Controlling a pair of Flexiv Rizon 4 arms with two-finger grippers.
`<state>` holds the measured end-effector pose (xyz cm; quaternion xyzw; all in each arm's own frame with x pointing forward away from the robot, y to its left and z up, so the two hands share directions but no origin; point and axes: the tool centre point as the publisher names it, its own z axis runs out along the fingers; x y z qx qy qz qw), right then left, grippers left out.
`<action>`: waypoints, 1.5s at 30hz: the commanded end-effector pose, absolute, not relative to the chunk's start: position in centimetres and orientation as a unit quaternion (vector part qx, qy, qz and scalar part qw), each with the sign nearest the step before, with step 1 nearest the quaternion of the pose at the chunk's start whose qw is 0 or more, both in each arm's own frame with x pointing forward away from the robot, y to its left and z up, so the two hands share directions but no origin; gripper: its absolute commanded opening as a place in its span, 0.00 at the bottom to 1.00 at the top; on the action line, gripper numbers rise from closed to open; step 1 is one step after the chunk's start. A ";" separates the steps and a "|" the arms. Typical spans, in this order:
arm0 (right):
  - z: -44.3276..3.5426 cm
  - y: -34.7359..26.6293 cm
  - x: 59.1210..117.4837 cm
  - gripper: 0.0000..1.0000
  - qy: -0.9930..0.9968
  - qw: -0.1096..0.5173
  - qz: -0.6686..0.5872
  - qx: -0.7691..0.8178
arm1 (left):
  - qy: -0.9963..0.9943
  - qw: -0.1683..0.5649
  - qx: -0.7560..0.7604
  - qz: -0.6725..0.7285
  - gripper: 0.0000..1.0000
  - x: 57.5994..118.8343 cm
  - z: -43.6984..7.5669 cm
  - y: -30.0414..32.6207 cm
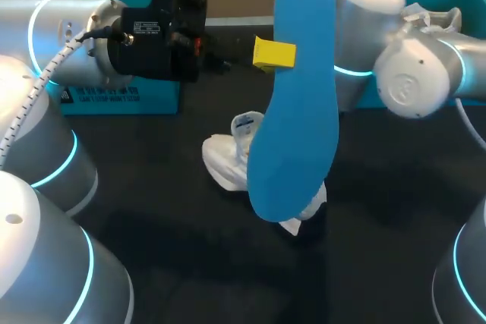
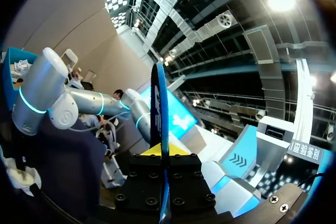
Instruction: Take the shoe out of the shoebox, open the shoe tongue, remove and reinsert the insole, then place the shoe into the shoebox
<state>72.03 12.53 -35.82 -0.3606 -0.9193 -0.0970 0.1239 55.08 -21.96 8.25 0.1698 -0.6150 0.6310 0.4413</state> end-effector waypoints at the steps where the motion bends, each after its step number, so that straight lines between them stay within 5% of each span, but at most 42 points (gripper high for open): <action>1: -35.8 11.8 71.6 0.00 -0.887 0.123 -0.153 -0.418 | -0.615 0.441 0.170 0.631 0.00 55.0 8.2 -21.9; 19: -35.8 12.0 71.9 0.00 -0.884 0.126 -0.160 -0.421 | -0.615 0.441 0.170 0.631 0.00 55.0 8.2 -21.9; 28: -35.4 10.1 71.8 0.00 -0.764 0.094 -0.206 -0.605 | -0.615 0.441 0.170 0.631 0.00 55.0 8.2 -21.9; 45: -36.3 13.4 71.9 0.00 -0.742 0.076 -0.209 -0.633 | -0.615 0.441 0.170 0.631 0.00 55.0 8.2 -21.9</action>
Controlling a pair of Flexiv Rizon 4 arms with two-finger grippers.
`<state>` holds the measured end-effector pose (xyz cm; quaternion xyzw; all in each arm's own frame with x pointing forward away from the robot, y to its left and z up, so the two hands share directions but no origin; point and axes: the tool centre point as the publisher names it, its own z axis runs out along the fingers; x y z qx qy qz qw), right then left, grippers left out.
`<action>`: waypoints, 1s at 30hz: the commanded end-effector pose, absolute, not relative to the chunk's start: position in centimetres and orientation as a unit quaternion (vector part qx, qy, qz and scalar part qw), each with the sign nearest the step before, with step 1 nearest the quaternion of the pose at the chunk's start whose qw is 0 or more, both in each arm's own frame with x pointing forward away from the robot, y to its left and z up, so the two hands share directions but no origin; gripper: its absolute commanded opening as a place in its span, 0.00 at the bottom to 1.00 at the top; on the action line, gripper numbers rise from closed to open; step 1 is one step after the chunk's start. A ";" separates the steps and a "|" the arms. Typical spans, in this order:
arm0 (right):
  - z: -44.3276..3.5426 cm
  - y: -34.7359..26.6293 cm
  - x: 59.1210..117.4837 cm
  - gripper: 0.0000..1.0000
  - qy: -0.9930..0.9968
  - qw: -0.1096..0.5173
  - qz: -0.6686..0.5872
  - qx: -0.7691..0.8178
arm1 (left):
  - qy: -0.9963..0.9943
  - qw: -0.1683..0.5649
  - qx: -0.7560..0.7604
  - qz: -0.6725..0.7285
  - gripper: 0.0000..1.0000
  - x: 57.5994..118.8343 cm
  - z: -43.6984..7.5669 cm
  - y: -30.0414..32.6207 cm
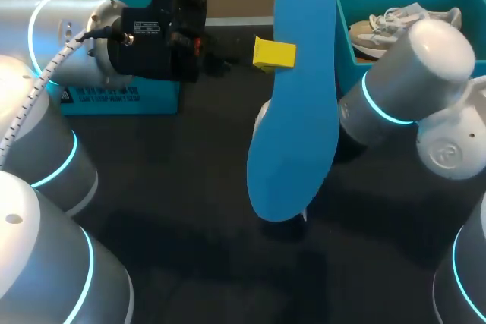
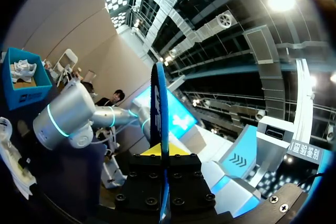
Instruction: Take the shoe out of the shoebox, open the shoe tongue, remove and reinsert the insole, then place the shoe into the shoebox
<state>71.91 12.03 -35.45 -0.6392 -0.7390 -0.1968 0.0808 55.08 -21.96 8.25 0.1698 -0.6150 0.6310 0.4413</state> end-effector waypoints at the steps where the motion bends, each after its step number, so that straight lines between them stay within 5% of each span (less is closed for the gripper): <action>1: -36.3 13.7 71.9 0.00 -0.746 0.074 -0.210 -0.628 | -0.615 0.441 0.170 0.631 0.00 55.0 8.2 -21.9; 24: -39.8 14.1 71.2 0.00 -0.775 0.052 -0.159 -0.610 | -0.615 0.441 0.170 0.631 0.00 55.0 8.2 -21.9; 26: -39.8 14.0 71.2 0.37 -0.772 0.056 -0.161 -0.612 | -0.615 0.441 0.170 0.631 0.00 55.0 8.2 -21.9; 27: -39.8 13.9 71.2 0.46 -0.771 0.057 -0.162 -0.613 | -0.615 0.441 0.170 0.631 0.00 55.0 8.2 -21.9; 28: -39.6 13.9 71.2 0.78 -0.769 0.062 -0.168 -0.614 | -0.615 0.441 0.170 0.631 0.00 55.0 8.2 -21.9; 29: -39.4 13.8 71.2 1.00 -0.766 0.065 -0.171 -0.617 | -0.615 0.441 0.170 0.631 0.00 55.0 8.2 -21.9; 30: -39.1 13.8 71.1 1.00 -0.761 0.071 -0.175 -0.620 | -0.615 0.441 0.170 0.631 0.00 55.0 8.2 -21.9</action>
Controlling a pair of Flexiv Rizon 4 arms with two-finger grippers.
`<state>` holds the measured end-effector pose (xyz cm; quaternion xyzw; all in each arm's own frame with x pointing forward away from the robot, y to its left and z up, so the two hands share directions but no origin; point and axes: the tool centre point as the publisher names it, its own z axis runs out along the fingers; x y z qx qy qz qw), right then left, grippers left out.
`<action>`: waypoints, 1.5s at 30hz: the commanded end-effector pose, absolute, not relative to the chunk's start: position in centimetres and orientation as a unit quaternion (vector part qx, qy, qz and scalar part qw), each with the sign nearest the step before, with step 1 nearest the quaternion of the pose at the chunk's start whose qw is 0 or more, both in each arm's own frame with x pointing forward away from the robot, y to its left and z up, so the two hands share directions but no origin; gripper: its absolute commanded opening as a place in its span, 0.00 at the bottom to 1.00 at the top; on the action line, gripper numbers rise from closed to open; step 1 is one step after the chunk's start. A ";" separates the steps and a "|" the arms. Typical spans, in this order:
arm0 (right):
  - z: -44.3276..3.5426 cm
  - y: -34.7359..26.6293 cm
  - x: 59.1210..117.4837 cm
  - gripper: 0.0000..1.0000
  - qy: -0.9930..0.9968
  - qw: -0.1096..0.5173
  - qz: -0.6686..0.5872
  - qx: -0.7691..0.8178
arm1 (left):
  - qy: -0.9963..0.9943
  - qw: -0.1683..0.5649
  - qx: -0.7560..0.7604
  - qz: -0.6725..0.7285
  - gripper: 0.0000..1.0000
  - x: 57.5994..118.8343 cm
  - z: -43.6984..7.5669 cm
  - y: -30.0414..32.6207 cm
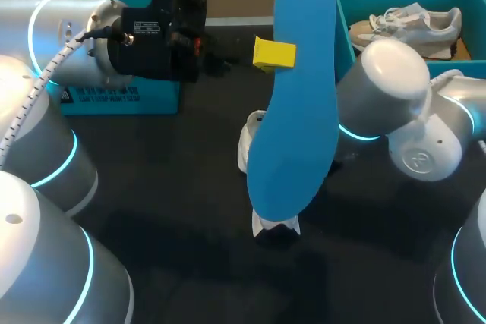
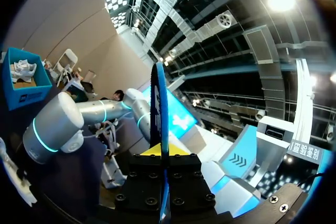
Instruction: Take the shoe out of the shoebox, open the shoe tongue, remove and reinsert the insole, then place the shoe into the shoebox
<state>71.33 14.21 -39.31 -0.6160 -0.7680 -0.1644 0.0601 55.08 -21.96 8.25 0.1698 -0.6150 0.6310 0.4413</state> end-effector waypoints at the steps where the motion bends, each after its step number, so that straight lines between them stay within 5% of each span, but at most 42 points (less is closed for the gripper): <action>1: -38.8 13.7 71.1 1.00 -0.758 0.075 -0.182 -0.621 | -0.615 0.441 0.170 0.631 0.00 55.0 8.2 -21.9; 20: -28.8 13.4 71.0 1.00 -0.716 0.223 -0.305 -0.587 | -0.615 0.441 0.170 0.631 0.00 55.0 8.2 -21.9; 34: -28.4 13.4 71.0 1.00 -0.716 0.224 -0.305 -0.586 | -0.615 0.441 0.170 0.631 0.00 55.0 8.2 -21.9; 45: -23.6 12.3 69.7 1.00 -0.640 0.294 -0.414 -0.577 | -0.615 0.441 0.170 0.631 0.00 55.0 8.2 -21.9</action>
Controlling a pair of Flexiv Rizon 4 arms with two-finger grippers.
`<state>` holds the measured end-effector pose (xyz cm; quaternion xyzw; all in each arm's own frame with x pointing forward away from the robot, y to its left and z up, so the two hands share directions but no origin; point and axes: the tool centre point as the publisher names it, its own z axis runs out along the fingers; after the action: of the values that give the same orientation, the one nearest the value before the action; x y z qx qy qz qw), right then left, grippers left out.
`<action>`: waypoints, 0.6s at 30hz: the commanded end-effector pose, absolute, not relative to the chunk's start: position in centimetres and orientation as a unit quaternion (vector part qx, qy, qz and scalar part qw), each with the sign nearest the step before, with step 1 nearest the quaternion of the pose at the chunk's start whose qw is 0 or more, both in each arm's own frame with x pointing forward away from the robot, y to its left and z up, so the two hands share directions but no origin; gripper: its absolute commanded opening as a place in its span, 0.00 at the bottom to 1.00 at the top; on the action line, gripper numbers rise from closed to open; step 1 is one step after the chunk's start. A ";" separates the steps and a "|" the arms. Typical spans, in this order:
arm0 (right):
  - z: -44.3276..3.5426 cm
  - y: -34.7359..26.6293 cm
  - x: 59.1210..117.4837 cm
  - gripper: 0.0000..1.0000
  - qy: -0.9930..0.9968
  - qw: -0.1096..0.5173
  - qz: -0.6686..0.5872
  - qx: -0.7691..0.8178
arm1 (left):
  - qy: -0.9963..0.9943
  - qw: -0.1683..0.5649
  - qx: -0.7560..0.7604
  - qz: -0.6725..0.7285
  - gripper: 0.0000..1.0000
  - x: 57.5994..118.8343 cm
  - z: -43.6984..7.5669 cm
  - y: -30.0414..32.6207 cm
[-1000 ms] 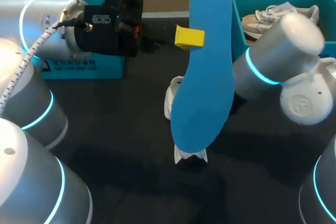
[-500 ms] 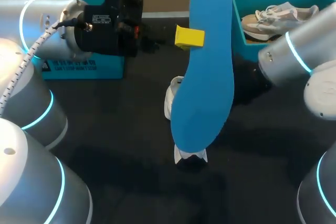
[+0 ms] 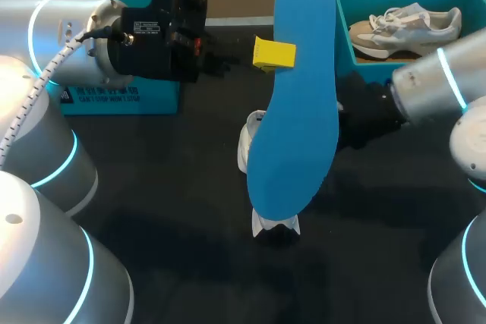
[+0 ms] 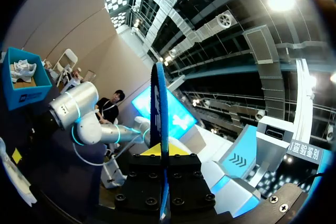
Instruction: Take the shoe out of the shoebox, open the shoe tongue, remove and reinsert the insole, then place the shoe into the shoebox
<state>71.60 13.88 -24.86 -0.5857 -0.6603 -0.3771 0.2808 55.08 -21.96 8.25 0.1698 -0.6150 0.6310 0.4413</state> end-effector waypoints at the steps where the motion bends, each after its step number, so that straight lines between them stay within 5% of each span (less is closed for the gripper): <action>1: -23.0 12.4 69.7 1.00 -0.637 0.298 -0.417 -0.576 | -0.615 0.441 0.170 0.631 0.00 55.0 8.2 -21.9; 18: -15.8 12.7 70.6 1.00 -0.556 0.384 -0.508 -0.535 | -0.615 0.441 0.170 0.631 0.00 55.0 8.2 -21.9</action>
<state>70.94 12.71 -15.44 -0.5447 -0.5682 -0.4914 0.3729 55.08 -21.96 8.25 0.1698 -0.6150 0.6310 0.4413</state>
